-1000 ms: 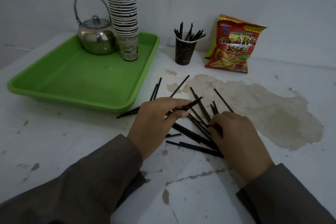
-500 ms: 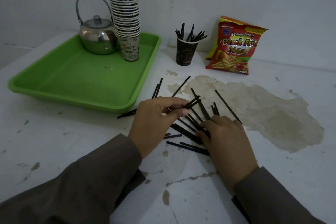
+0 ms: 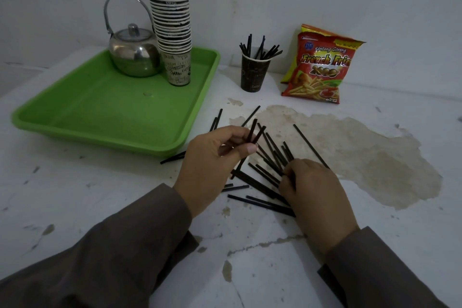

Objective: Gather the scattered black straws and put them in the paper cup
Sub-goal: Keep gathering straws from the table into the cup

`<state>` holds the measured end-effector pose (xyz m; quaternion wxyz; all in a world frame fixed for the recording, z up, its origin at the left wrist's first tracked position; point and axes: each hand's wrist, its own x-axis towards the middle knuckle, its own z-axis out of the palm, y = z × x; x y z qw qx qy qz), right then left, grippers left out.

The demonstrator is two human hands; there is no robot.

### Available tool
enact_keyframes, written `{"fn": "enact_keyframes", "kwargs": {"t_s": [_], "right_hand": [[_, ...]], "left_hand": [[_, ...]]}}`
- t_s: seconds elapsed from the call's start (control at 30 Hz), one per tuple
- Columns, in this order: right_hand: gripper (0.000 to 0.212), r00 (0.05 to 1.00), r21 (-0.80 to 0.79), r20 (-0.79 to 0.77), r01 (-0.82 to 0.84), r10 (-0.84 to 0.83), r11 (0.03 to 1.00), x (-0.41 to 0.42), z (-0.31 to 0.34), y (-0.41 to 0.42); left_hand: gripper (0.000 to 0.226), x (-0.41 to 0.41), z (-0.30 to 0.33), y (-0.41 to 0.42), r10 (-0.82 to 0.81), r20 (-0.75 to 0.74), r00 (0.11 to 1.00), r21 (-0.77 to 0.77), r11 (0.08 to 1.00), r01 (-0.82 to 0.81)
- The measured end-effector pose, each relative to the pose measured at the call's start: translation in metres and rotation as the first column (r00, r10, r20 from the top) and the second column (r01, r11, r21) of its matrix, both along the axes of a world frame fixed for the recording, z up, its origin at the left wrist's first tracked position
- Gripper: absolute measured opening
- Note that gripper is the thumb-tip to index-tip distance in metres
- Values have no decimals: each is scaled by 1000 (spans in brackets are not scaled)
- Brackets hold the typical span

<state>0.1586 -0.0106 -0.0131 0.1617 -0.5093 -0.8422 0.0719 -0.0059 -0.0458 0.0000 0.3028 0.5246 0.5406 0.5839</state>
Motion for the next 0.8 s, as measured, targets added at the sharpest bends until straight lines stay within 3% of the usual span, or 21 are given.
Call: {"fn": "enact_keyframes", "kwargs": {"t_s": [0.13,0.3,0.4,0.5,0.6,0.7,0.8], "right_hand": [[8,978,-56,-201,41,-51,998,4,12,-2],[15,860,-208,-503,-20,-90,978,5,23,-1],[17,747,-315,-649,-95,-141,944,6,31,-2],[15,575,-447,-781,-245,-242,860,6,40,2],[14,448,-484,-840,-366,-305,795,2,47,12],[11,429,-435,-864,-377,-263,818,-4,65,28],[16,498,-313,-857,-296,-133,902,-13,92,54]], "left_hand": [[18,-1,1,1,-3,69,998,-22,1000,5],[19,-1,3,1,-11,162,987,-41,999,18],[24,-2,4,2,-4,169,986,-36,999,10],[24,-3,11,3,-17,165,986,-20,1000,20],[22,-8,25,9,-60,185,981,14,998,58],[16,-17,47,20,-82,128,988,52,996,76],[17,-29,72,43,-67,93,993,116,992,56]]}}
